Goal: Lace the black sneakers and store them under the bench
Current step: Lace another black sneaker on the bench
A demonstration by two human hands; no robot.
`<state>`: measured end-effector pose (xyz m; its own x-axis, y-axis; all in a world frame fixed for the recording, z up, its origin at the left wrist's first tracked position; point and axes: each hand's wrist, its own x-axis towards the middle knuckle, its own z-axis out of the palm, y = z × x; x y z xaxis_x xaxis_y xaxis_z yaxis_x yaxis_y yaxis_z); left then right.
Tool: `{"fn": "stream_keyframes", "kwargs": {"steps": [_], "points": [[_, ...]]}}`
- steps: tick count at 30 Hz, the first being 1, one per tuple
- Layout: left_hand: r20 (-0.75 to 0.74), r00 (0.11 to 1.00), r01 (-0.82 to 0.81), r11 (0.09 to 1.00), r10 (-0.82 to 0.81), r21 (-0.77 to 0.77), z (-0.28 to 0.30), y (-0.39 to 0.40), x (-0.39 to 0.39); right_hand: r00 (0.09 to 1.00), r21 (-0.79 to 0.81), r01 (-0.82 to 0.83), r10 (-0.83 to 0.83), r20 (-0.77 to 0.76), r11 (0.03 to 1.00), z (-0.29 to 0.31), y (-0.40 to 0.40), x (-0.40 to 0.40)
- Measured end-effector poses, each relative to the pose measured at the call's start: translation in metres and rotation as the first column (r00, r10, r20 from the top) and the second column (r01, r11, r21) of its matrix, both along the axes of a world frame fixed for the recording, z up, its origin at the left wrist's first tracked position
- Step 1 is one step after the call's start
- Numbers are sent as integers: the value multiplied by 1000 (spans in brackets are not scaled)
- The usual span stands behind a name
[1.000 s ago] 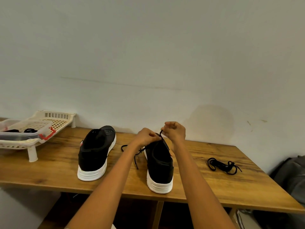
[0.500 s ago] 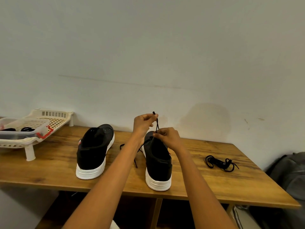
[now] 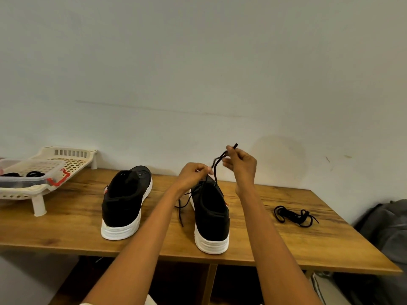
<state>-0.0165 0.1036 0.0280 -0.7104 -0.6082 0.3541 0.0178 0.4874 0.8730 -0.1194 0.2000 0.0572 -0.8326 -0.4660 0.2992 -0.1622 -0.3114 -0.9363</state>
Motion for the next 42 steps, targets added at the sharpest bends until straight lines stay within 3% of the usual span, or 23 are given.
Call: {"fn": "stream_keyframes", "kwargs": {"steps": [2,4,6,11,14,17,19,21,24,28,31,33,34,36,38,40,42], "points": [[-136,987,-81,994,90,66,8,3,-6,985,209,-139,157,-70,968,-6,5,-4],[-208,971,-97,989,119,112,13,8,-11,929,429,-264,347,-127,864,-12,9,1],[-205,973,-86,992,103,89,15,13,-14,892,483,-308,426,-154,820,-17,7,9],[-273,945,-157,982,180,103,6,7,-15,952,317,-147,221,-213,937,-11,-1,10],[-84,973,-211,976,215,55,-12,-10,-14,981,127,-127,143,-131,984,-5,-4,12],[174,977,-110,990,124,-85,-28,-21,-14,996,-98,-87,87,1,991,8,-1,11],[245,967,-40,995,62,-96,-32,-23,-13,999,-169,-6,12,36,986,14,3,2],[271,962,-13,996,37,-88,-33,-22,-12,996,-90,84,-81,27,992,6,6,-11],[302,953,-7,997,32,-82,-31,-18,-12,983,261,182,-167,-81,948,-29,9,-30],[337,939,-44,995,71,-89,-30,-21,-15,988,609,127,-45,-148,783,-64,10,-46],[308,949,-51,997,66,-55,-32,-25,-10,960,829,191,74,-269,525,-64,12,-45],[302,953,-13,998,30,-57,-33,-26,-5,915,866,306,128,-382,396,-57,14,-40],[315,949,25,997,-1,-72,-33,-26,-2,887,846,361,137,-442,392,-51,15,-37],[350,934,113,988,-71,-101,-31,-24,3,836,754,387,144,-529,531,-39,11,-31],[342,934,137,988,-106,-68,-29,-21,6,840,730,211,262,-476,651,-25,3,-21],[338,935,110,994,-104,1,-25,-18,9,846,796,13,418,-332,606,-20,-6,-11],[335,937,78,993,-105,91,-24,-18,10,839,856,-27,477,-262,517,-24,-12,-6]]}}
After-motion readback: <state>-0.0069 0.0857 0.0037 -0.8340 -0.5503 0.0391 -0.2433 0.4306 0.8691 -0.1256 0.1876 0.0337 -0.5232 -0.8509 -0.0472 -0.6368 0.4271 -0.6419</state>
